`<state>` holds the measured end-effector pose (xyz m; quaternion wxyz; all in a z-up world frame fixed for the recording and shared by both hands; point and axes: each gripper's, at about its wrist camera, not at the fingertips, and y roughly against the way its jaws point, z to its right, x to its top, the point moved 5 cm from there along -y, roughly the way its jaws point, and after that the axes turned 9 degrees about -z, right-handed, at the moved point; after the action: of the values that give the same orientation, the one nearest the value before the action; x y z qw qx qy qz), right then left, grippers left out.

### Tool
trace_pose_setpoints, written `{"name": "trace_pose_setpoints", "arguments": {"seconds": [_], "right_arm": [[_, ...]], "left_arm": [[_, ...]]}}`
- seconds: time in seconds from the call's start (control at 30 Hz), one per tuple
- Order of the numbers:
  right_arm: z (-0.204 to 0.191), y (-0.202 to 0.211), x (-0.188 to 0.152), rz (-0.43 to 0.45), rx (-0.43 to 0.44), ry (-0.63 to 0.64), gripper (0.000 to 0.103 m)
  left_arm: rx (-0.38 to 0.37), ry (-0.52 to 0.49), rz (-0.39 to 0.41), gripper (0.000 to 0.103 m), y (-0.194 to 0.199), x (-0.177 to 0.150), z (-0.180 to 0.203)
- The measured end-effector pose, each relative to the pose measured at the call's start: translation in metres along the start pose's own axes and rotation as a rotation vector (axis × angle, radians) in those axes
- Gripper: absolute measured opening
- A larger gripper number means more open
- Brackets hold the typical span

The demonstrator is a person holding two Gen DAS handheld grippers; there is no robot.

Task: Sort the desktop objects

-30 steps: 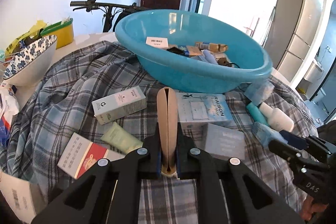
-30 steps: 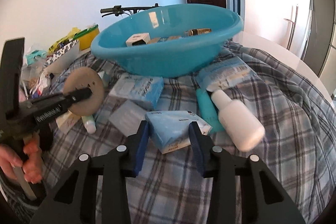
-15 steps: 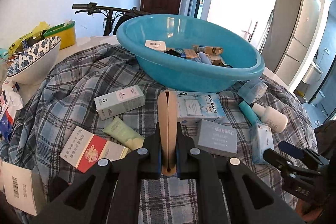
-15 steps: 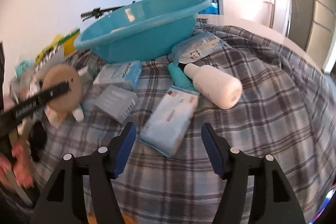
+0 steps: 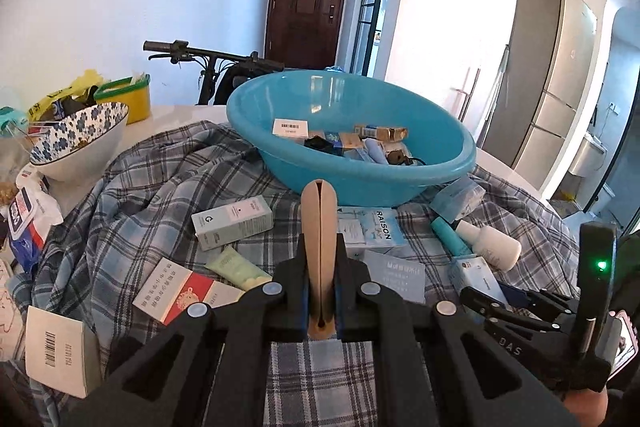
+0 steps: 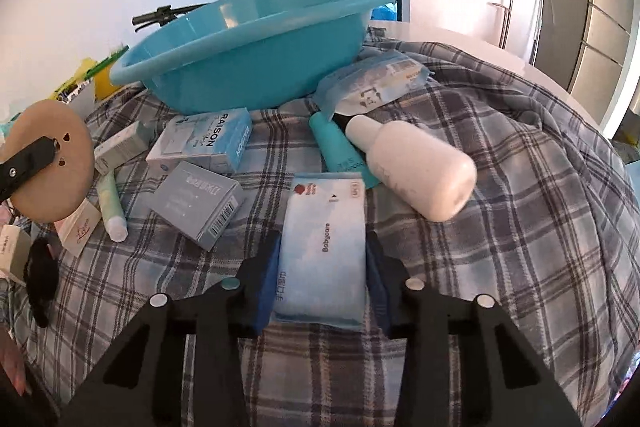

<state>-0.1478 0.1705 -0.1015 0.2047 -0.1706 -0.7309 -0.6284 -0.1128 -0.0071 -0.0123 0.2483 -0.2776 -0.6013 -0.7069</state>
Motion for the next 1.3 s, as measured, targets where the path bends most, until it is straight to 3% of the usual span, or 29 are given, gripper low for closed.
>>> {"name": "trace_pose_setpoints", "arguments": {"seconds": [0.43, 0.67, 1.3], "right_arm": [[-0.009, 0.053, 0.003, 0.155, 0.013, 0.057, 0.038], [-0.017, 0.071, 0.015, 0.195, 0.017, 0.076, 0.038], [-0.038, 0.171, 0.073, 0.448, 0.003, 0.136, 0.038]], "left_arm": [[-0.013, -0.046, 0.016, 0.009, 0.013, -0.005, 0.022], [-0.014, -0.054, 0.042, 0.009, 0.020, 0.003, 0.026], [0.019, -0.095, 0.250, 0.009, 0.092, 0.076, 0.045]]}}
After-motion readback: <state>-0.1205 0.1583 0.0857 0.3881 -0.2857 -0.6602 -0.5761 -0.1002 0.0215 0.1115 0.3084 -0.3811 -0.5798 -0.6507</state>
